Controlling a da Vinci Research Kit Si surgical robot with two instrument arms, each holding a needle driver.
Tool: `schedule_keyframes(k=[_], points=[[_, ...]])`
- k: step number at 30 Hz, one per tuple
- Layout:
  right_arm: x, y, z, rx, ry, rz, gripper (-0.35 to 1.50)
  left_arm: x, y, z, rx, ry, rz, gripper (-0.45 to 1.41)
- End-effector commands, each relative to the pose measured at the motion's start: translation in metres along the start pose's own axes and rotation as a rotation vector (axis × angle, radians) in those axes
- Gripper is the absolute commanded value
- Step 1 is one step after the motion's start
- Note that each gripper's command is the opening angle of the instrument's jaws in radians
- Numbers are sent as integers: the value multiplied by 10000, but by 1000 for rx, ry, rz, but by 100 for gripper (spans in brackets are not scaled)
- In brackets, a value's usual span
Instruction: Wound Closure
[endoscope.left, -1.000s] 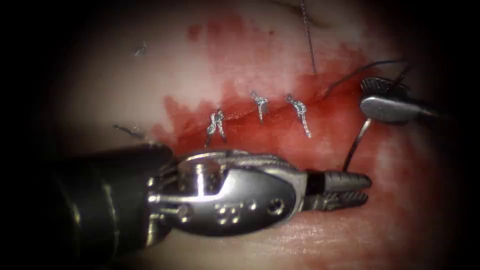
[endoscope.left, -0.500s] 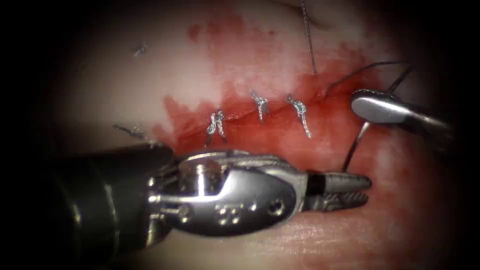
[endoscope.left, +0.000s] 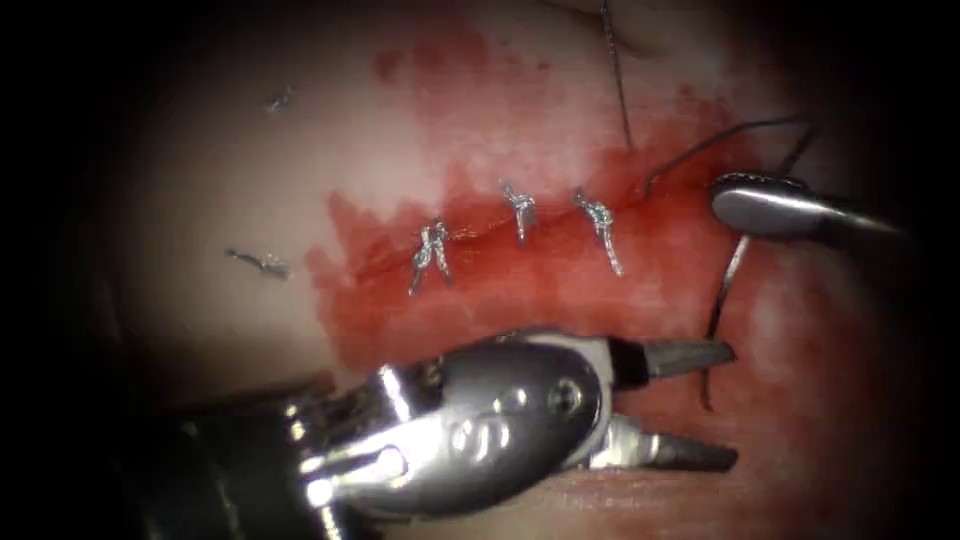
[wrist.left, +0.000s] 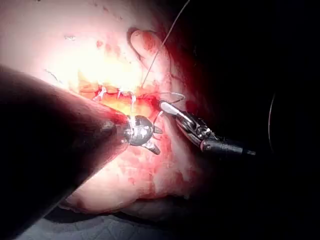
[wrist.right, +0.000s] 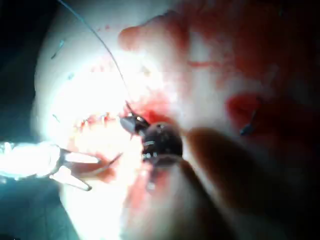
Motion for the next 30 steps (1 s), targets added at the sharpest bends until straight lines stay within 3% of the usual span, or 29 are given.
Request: schedule_keyframes(k=[1, 8, 10, 11, 12, 13, 15, 20, 24, 30], points=[[0, 5, 10, 5, 9, 0, -35, 0, -5, 5, -10, 4, 8, 73], [6, 9, 10, 68, 43, -144, -35, -5, 16, -9, -182, -33, -4, 72], [11, 9, 7, 106, 55, -211, -35, -1, 9, -13, -168, -41, -127, 61], [23, 9, 1, 152, 66, -315, -35, 4, -4, -22, -132, -49, -199, 47], [26, 8, -1, 171, 69, -324, -35, 5, -9, -25, -115, -52, -211, 44], [31, 6, -2, 203, 65, -449, -35, 1, -26, -33, -50, -73, -258, 24], [31, 4, 1, 239, 59, -490, -35, -2, -40, -36, 3, -93, -283, 14], [31, 1, 10, 280, 67, -531, -35, -8, -68, -31, 144, -201, -287, -6], [32, -2, 18, 296, 69, -554, -35, -11, -87, -18, 196, -240, -127, -22], [37, -1, 21, 297, 78, -586, -35, -14, -94, 3, 183, -238, -127, -32]])
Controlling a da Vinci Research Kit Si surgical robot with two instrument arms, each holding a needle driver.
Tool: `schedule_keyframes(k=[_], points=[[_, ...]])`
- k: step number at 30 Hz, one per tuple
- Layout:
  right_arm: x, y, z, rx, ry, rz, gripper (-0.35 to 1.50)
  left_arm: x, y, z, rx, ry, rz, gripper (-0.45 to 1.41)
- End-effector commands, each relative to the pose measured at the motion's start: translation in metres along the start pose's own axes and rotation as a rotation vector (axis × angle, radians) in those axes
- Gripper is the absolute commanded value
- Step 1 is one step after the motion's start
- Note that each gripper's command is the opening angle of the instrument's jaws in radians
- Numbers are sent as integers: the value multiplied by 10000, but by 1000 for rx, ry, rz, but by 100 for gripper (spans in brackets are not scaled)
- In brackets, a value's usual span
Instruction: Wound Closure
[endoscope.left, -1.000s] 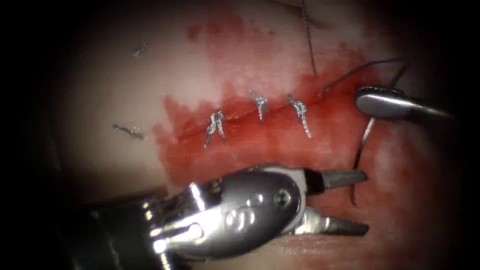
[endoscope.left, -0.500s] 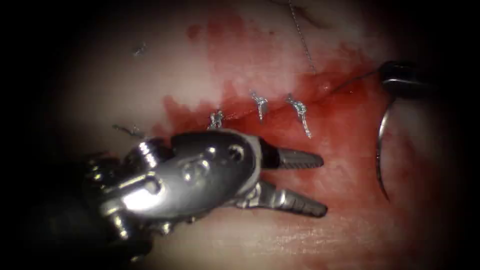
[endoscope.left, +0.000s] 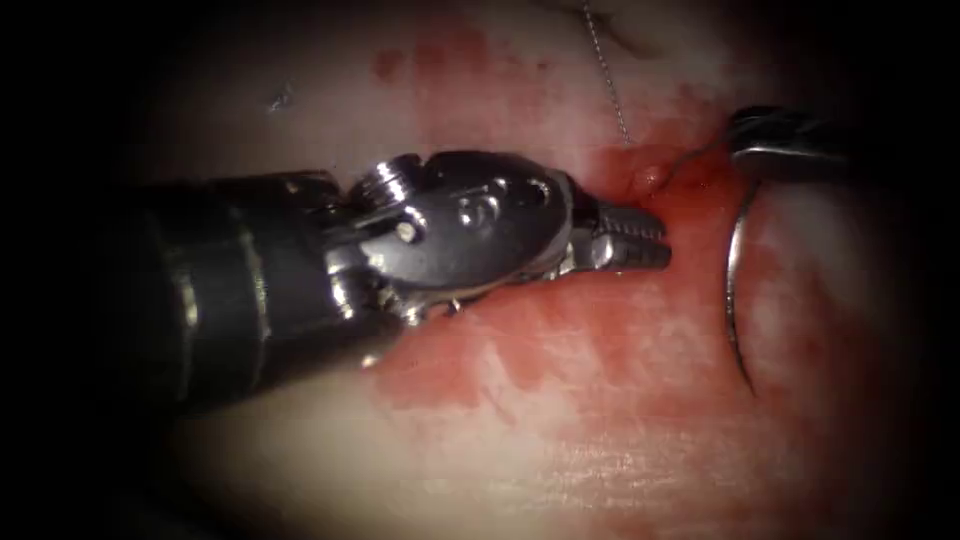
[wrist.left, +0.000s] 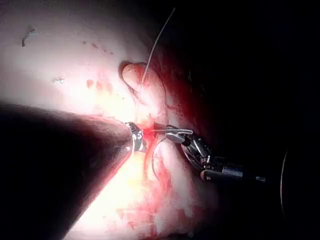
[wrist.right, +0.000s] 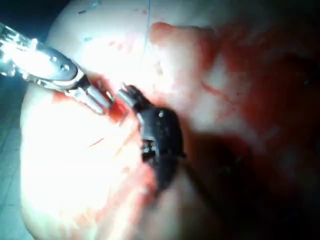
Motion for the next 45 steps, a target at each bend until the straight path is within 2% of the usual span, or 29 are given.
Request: schedule_keyframes(k=[1, 6, 13, 22, 27, 33, 36, 37, 38, 39, 41, 45], points=[[-4, 2, 8, 1, 3, -6, -35, 5, -7, 9, 2, 1, 2, -33], [-4, -4, 8, 7, 10, -13, -35, 4, -30, 18, 29, -34, 2, -35], [-3, -6, 11, -2, 16, -30, -35, -26, -53, 35, 82, -199, 43, -35], [-4, -15, 20, 0, 19, -36, -35, -12, -79, 30, 139, -207, -2, -35], [-3, -15, 22, 6, 20, -42, -35, -18, -76, 40, 147, -237, 43, -35], [-3, -14, 22, 8, 19, -59, -35, -16, -74, 45, 88, -333, 59, -35], [-1, -12, 21, 15, 20, -68, -35, -18, -66, 48, -1, -442, 55, -35], [1, -11, 21, 17, 20, -73, -35, -18, -65, 48, -13, -450, 52, -35], [6, -6, 22, 20, 22, -97, -35, -16, -61, 50, -63, -440, 48, -29], [6, -6, 22, 20, 22, -97, -35, -16, -61, 50, -63, -440, 48, -29], [13, 3, 23, 18, 31, -139, -35, -14, -60, 52, -84, -429, 4, -8], [17, 20, 27, 4, 54, -204, -35, -14, -60, 52, -103, -423, -14, 1]])
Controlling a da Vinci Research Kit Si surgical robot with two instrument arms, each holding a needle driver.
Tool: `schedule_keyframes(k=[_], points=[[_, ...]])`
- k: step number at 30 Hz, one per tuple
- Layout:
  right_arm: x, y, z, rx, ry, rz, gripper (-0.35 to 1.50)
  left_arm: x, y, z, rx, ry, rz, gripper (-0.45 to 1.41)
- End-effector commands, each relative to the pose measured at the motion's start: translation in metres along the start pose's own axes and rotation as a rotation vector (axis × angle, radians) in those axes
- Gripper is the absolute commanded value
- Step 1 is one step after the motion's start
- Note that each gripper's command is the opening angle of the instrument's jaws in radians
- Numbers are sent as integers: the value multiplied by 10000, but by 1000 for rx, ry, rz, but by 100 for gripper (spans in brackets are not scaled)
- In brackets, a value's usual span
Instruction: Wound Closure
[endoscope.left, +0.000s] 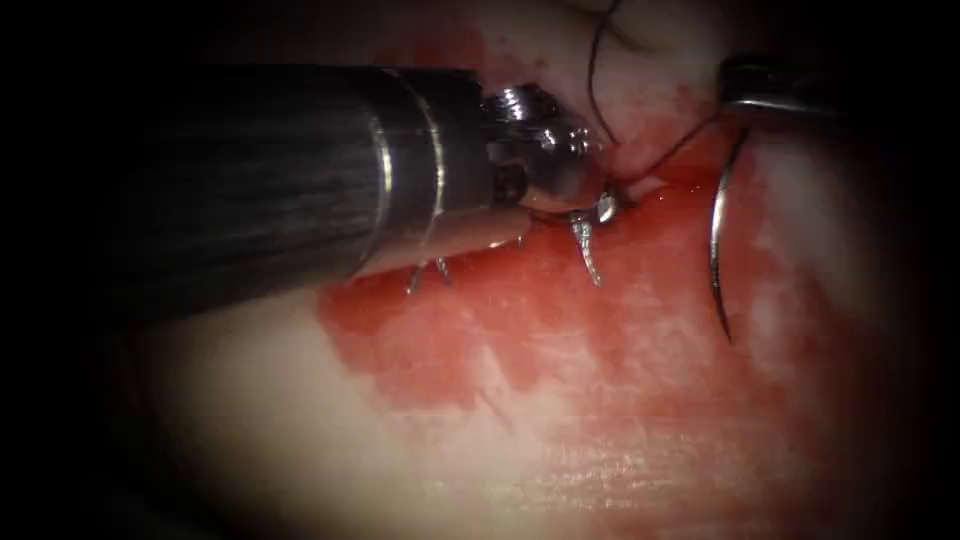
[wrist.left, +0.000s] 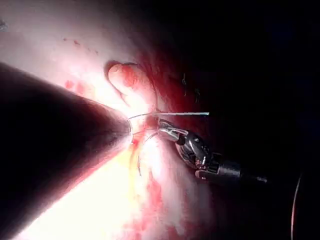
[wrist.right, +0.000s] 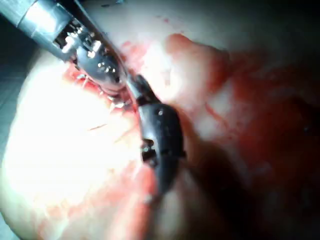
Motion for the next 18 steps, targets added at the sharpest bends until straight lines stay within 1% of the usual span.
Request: schedule_keyframes(k=[1, 4, 6, 9, 14, 18], points=[[-7, 12, 10, -9, 7, -34, -35, 6, -5, 3, -4, 5, -3, 2], [-8, 22, 17, -23, 22, -103, -35, 4, -3, 1, -27, 7, -11, 4], [-10, 33, 26, -31, 18, -174, -35, 3, 3, -2, -39, 18, -3, 6], [-12, 41, 38, -37, 16, -230, -35, 4, 12, -5, -53, 26, 8, 7], [-13, 40, 56, -30, 25, -289, -35, 13, 31, -10, -72, 40, 20, 8], [-16, 37, 56, -24, 24, -327, -35, 15, 37, -9, -75, 47, 25, 8]])
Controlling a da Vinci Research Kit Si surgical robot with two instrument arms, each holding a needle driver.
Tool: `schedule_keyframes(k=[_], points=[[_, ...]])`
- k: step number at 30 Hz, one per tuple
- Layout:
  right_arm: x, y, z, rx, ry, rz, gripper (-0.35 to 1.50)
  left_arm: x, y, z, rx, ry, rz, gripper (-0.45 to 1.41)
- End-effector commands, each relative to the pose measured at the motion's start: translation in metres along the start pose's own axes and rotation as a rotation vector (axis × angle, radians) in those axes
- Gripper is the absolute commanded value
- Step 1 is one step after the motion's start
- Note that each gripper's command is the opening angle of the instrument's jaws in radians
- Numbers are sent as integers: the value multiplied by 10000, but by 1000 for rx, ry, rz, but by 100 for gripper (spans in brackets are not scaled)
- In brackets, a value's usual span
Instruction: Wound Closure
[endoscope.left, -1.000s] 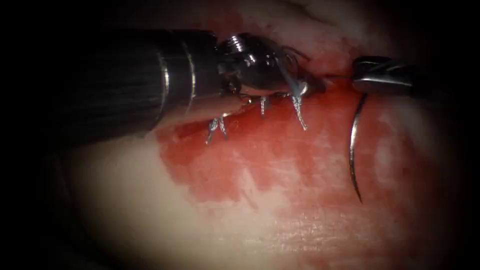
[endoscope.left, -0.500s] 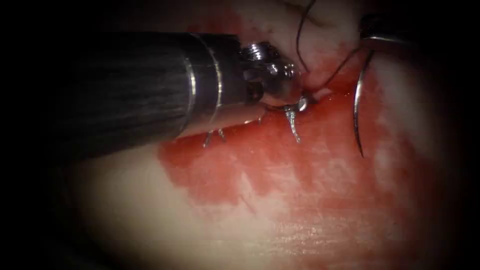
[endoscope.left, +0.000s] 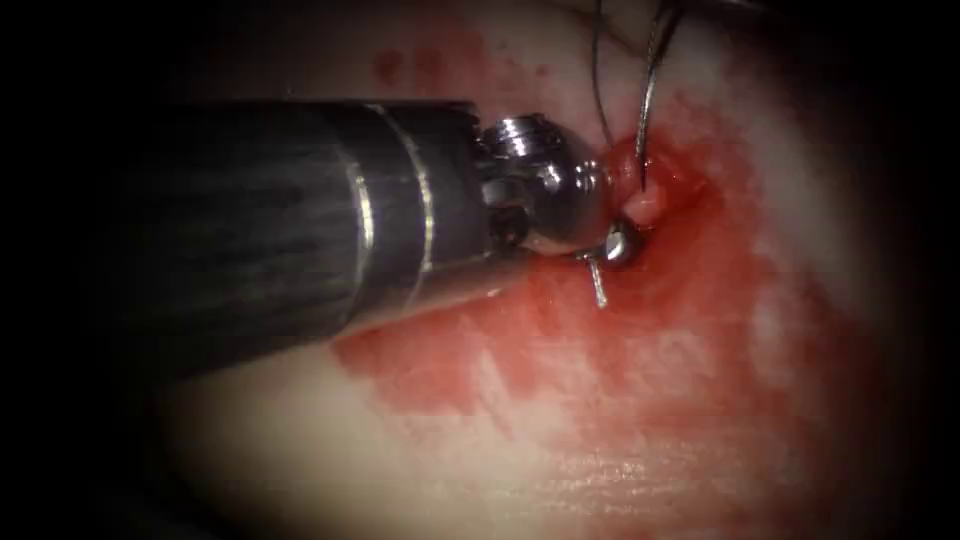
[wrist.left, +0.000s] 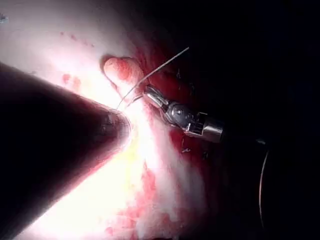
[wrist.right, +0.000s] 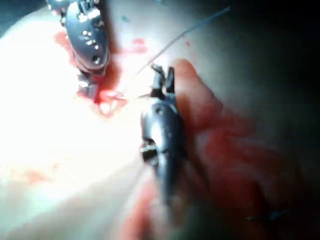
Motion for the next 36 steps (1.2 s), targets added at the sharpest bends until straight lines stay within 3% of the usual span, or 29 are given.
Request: schedule_keyframes(k=[1, 18, 27, 31, 36], points=[[-6, -4, 8, 4, 6, -13, -35, 6, -7, 3, 3, 6, 3, 8], [-11, -35, -11, 73, 41, -128, -35, 11, -10, -20, -15, 40, 13, 6], [-8, -41, -11, 89, 45, -126, -35, 46, -4, -87, 118, 168, -13, 15], [-7, -36, -11, 89, 41, -122, -35, 40, 28, -71, 132, 167, 10, 12], [-7, -35, -9, 92, 40, -121, -35, 24, 38, -43, 132, 165, 25, 9]])
